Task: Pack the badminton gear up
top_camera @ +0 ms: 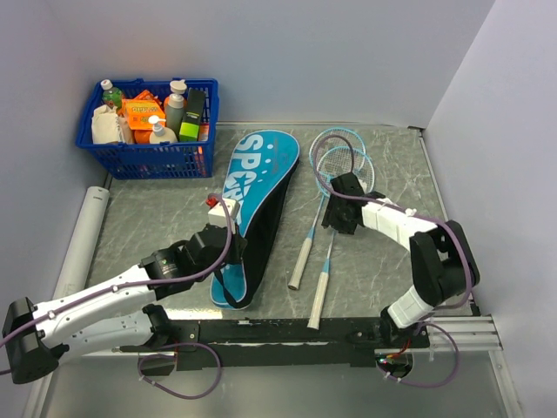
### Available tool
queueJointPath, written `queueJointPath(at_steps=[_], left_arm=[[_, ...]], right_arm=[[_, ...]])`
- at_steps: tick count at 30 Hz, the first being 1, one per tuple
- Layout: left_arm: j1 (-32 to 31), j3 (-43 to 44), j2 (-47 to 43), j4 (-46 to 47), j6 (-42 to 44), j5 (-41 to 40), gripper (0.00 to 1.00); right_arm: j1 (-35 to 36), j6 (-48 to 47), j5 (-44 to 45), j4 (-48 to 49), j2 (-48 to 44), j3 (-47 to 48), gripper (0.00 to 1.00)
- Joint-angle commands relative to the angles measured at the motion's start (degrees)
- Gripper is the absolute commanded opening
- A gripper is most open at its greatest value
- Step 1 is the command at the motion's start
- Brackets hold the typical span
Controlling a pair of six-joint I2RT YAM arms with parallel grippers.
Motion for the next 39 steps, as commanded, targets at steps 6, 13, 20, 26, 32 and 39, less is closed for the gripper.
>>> queueJointPath(at_steps=[6, 13, 20, 26, 32, 39], left_arm=[[0.4, -0.1, -2.4, 4.6, 0.8, -0.8, 0.01], [0.6, -0.8, -2.8, 4.8, 1.1, -0.7, 0.01], [1.1, -1.6, -2.3, 5.6, 1.4, 0.2, 0.01], [1.9, -1.4, -0.8, 6.3, 1.8, -0.3, 0.01], [2.8, -1.2, 0.2, 6.8, 2.1, 0.0, 0.01], [3.4, -0.1, 0.7, 6.7, 1.9, -0.2, 0.01]], right_arm=[[-0.6, 1.0, 2.9, -1.9, 5.2, 4.3, 0.58], [-0.5, 1.4, 2.6, -2.0, 7.6, 5.2, 0.20], [-0.5, 1.5, 4.1, -1.2, 4.2, 3.1, 0.00], [0.5, 0.8, 4.5, -3.1, -4.0, 0.1, 0.00], [6.9, 1.1, 5.5, -7.5, -11.3, -1.8, 0.00], [15.1, 4.2, 3.9, -13.0, -19.5, -3.6, 0.00]])
